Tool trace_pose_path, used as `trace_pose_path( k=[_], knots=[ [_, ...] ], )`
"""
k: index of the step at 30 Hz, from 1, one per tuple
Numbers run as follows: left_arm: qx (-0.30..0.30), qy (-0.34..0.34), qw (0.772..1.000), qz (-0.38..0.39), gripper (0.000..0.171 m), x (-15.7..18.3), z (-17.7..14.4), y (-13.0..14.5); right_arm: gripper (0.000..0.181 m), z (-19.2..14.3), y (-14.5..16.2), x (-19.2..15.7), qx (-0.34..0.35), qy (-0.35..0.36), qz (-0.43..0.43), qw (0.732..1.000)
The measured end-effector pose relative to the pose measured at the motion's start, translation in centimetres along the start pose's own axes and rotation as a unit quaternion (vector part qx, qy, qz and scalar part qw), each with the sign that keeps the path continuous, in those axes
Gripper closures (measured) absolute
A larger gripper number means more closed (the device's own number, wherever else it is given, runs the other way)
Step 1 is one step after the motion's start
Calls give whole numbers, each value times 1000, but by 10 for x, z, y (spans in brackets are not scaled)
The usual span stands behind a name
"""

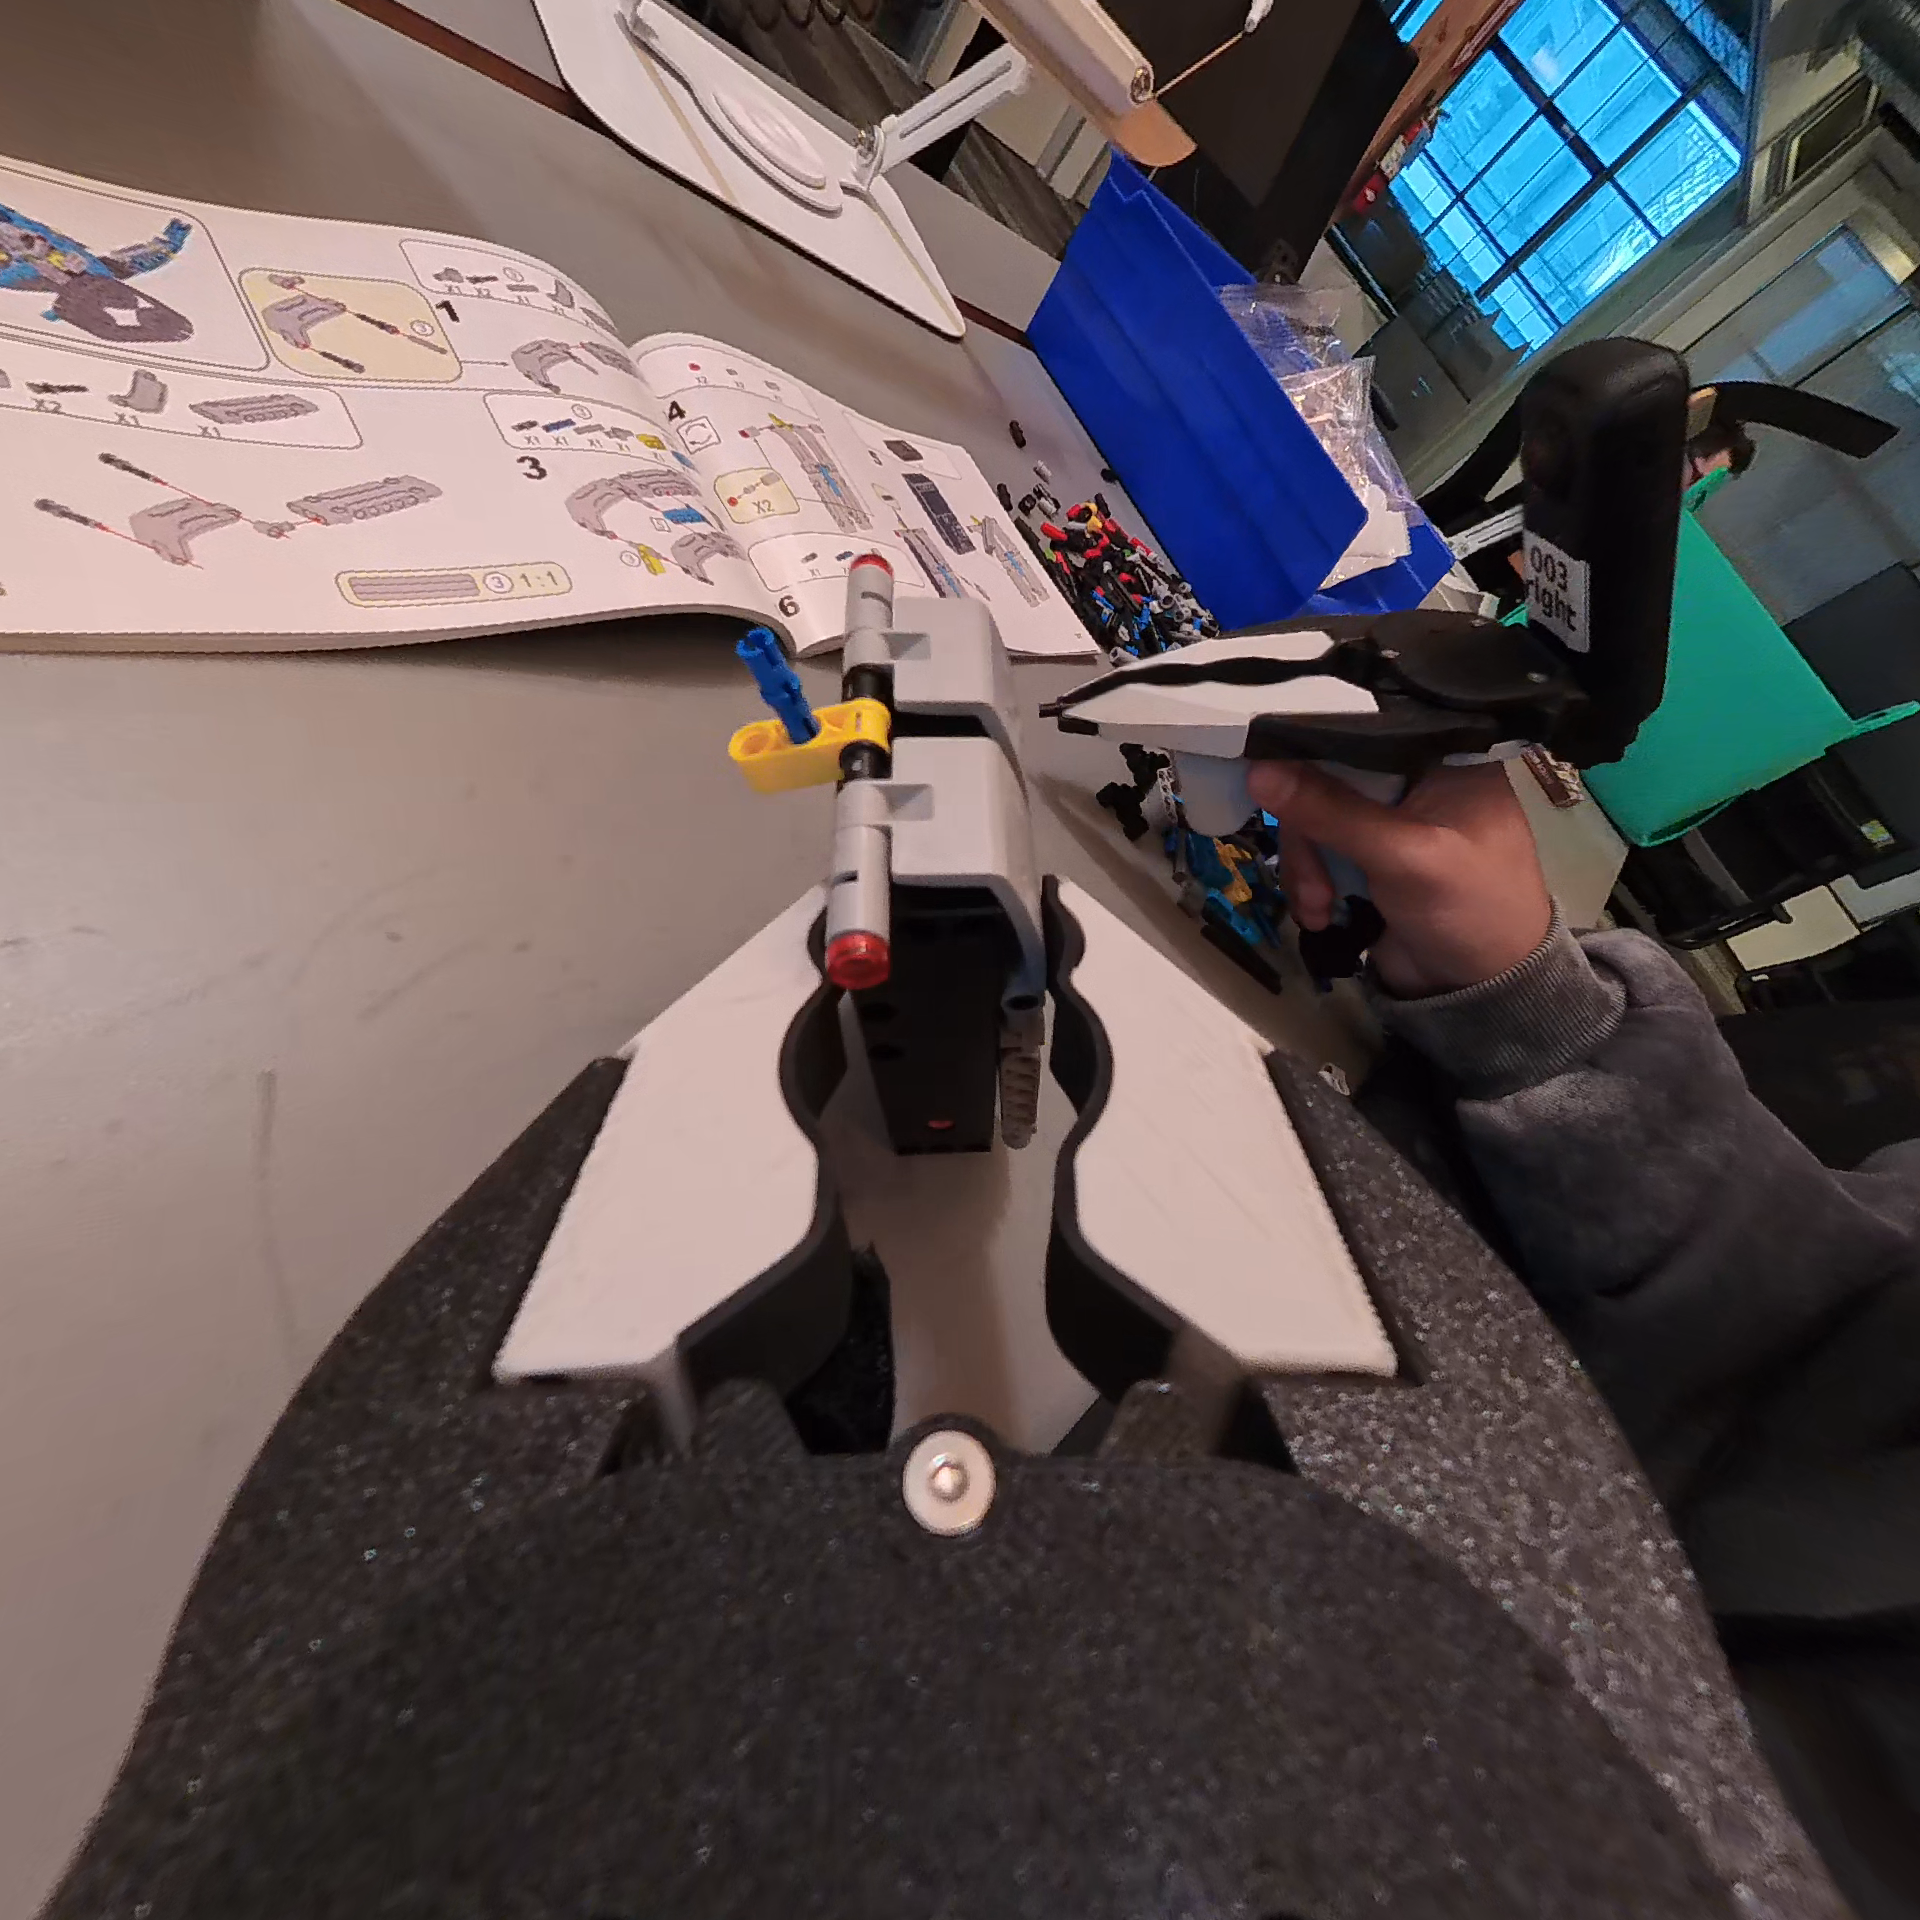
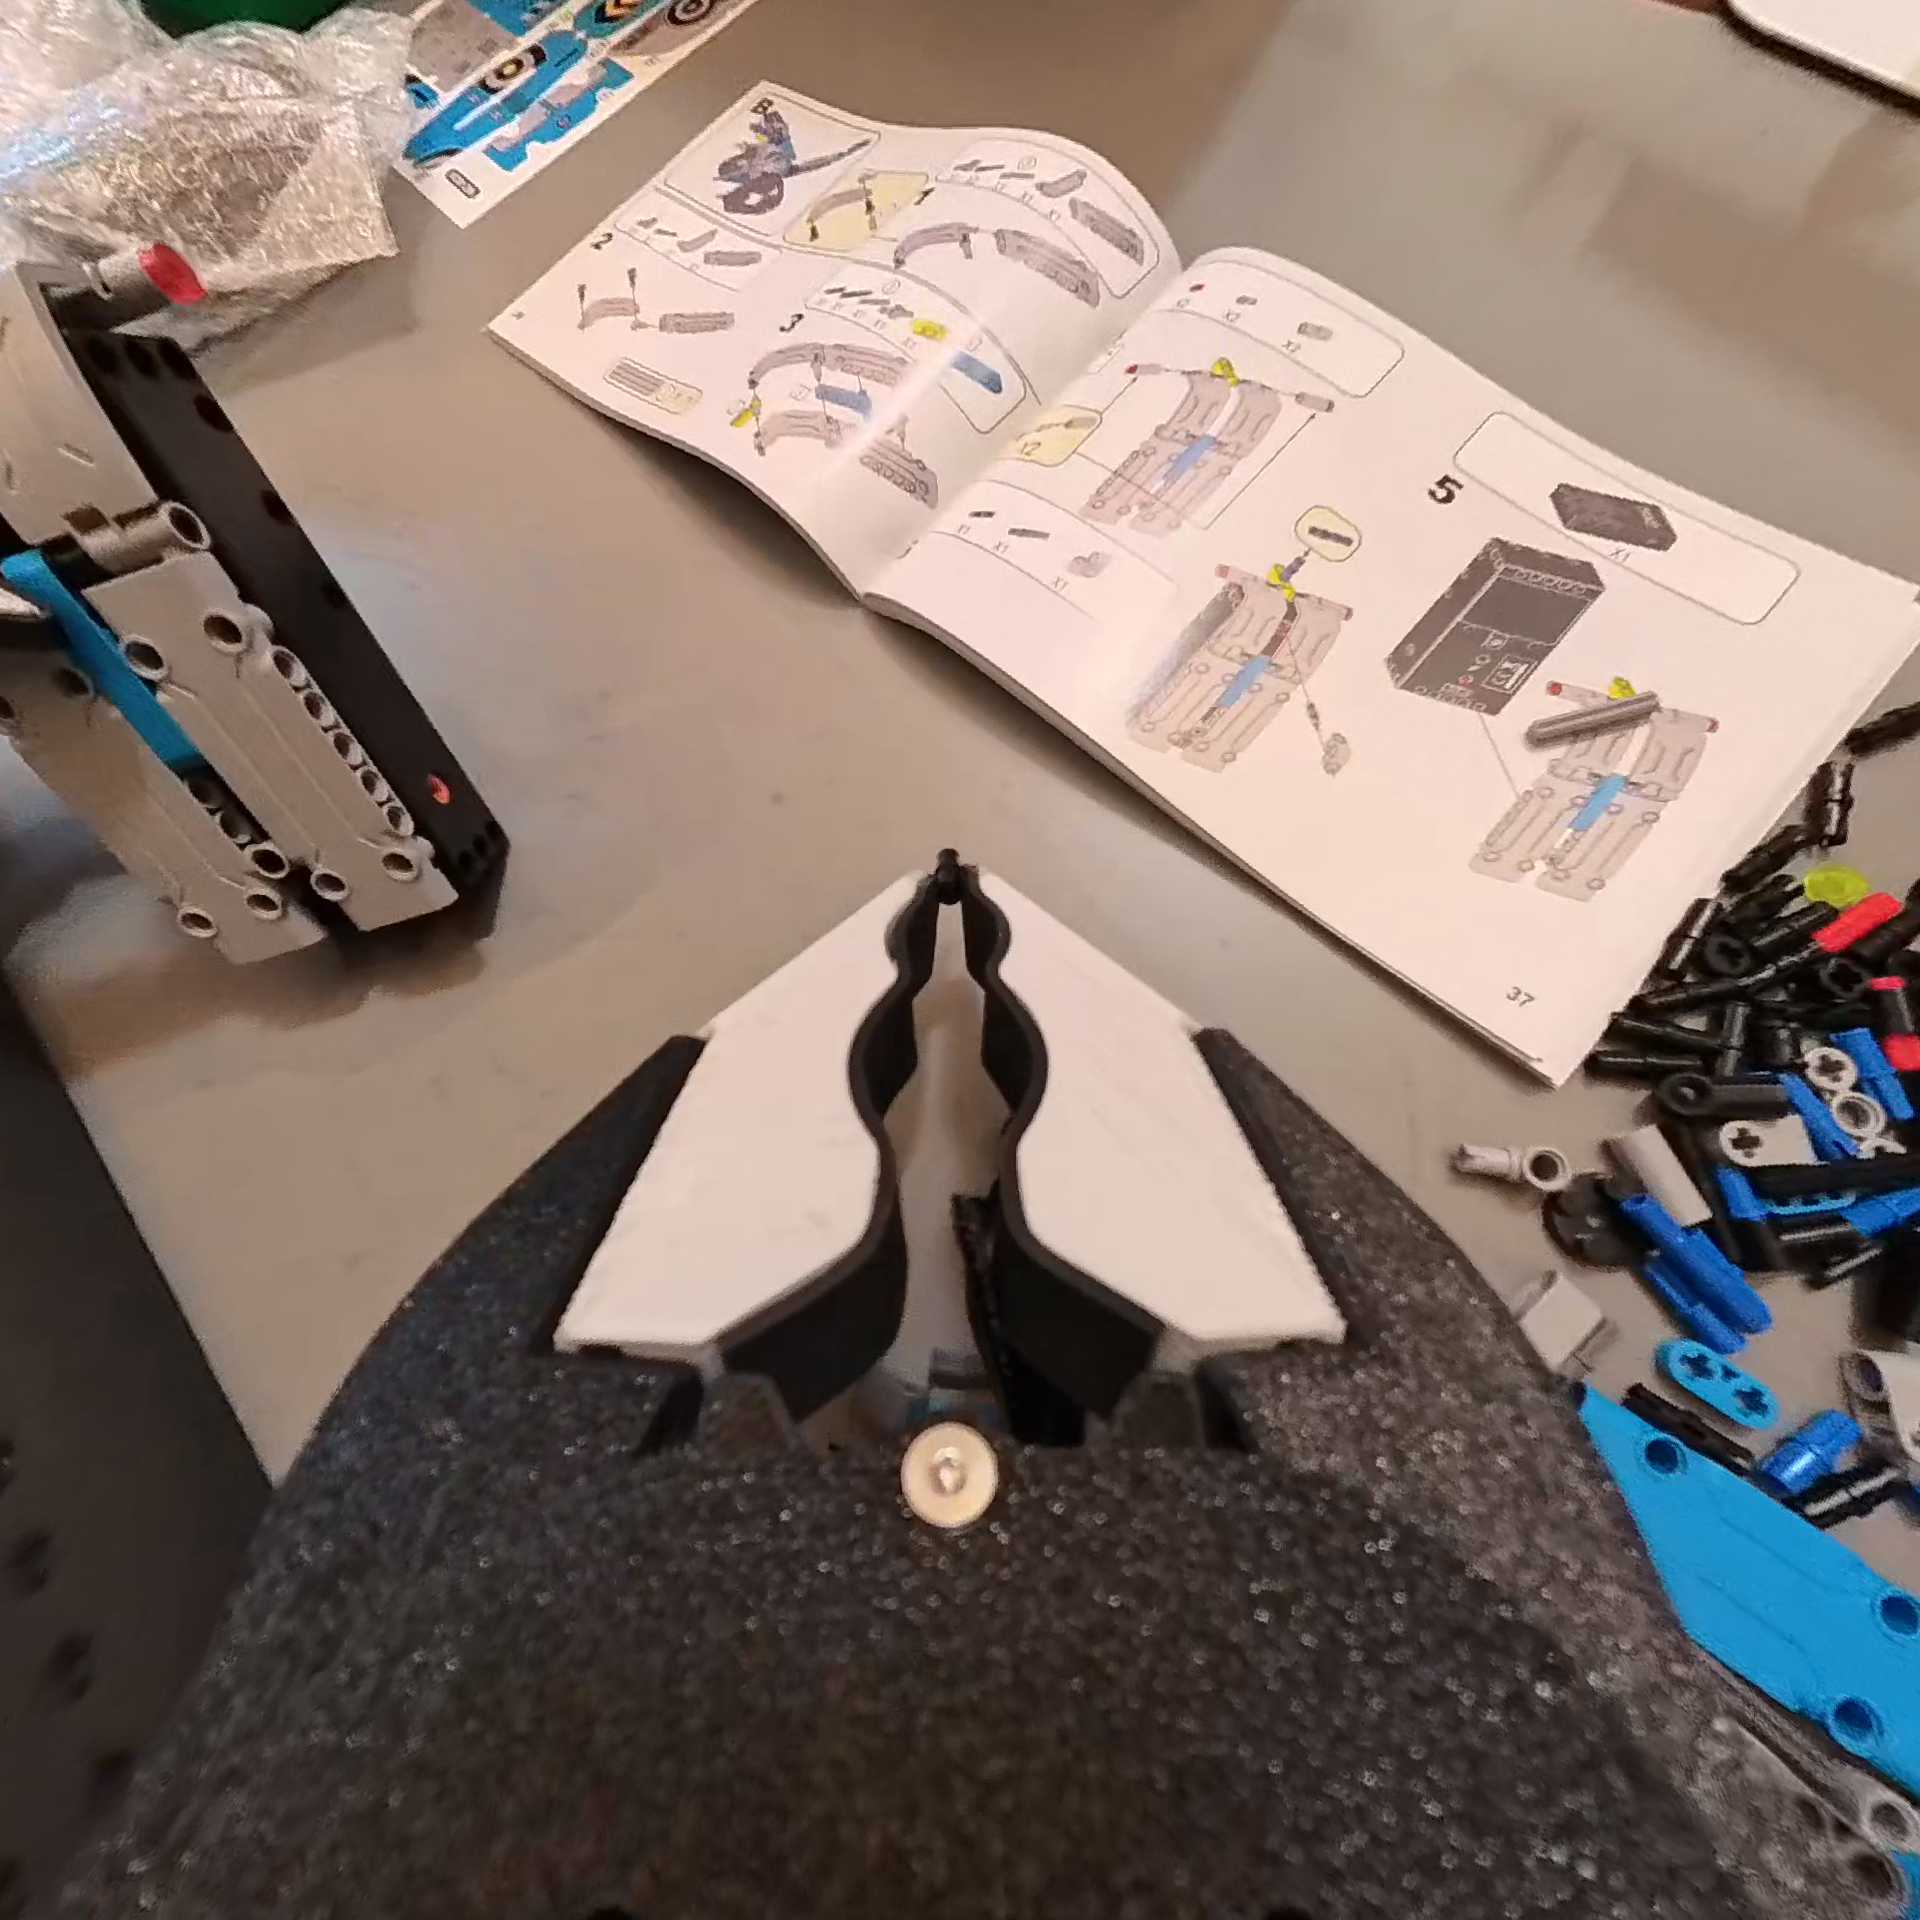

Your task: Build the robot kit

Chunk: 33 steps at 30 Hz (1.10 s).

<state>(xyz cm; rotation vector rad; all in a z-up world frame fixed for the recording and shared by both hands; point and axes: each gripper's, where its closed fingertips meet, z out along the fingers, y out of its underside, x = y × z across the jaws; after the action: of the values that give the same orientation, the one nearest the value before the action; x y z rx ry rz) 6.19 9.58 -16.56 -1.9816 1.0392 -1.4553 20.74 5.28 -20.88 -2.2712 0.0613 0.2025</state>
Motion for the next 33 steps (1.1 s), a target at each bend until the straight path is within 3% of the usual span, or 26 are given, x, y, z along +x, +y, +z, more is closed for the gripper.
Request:
trace_pose_path(
  k=[10,19,24,29,31,33],
  knots=[
    [4,-1,1000,14,137,3,0,-1,178,-5,-22,-31,57,-58,-33,996],
    [4,-2,1000,21,137,4,0,0,178,-21,-44,-90,123,-96,-177,972],
    [25,-24,997,64,137,8,-3,-4,178,-24,-49,-118,135,-176,-104,970],
    [36,-68,984,162,137,20,-4,-4,178,-28,-51,-139,147,-242,-25,959],
    [27,-88,974,208,137,24,-1,0,178,-28,-51,-146,155,-249,-2,956],
    [18,-109,963,247,137,27,1,4,179,-34,-55,-151,179,-217,-46,959]
  ],
)
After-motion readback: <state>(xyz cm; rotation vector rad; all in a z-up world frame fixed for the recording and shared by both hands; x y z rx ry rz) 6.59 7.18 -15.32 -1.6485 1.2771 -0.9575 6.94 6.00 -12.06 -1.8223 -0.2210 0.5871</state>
